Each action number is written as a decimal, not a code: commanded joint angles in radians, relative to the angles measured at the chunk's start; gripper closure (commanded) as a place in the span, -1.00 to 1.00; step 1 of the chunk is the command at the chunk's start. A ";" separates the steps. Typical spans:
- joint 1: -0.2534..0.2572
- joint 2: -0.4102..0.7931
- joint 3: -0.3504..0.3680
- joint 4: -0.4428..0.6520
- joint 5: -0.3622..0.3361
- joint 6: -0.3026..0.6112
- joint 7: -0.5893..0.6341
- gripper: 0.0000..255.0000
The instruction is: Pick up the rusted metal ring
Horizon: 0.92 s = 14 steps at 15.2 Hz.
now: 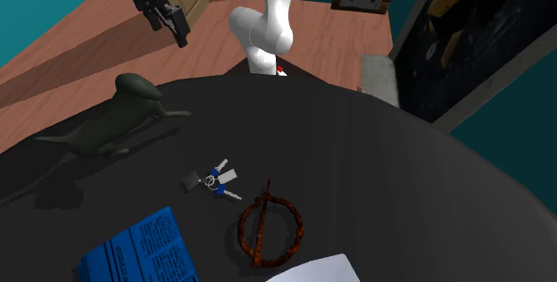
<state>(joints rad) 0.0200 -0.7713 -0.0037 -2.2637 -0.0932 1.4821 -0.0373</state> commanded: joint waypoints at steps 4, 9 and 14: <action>0.018 0.009 0.056 -0.023 0.052 0.046 0.078 -1.00; 0.046 0.049 0.152 -0.039 0.130 0.131 0.203 -1.00; 0.067 0.119 0.251 -0.024 0.191 0.223 0.326 -1.00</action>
<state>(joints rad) 0.0849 -0.6708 0.2298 -2.2947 0.0878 1.6854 0.2660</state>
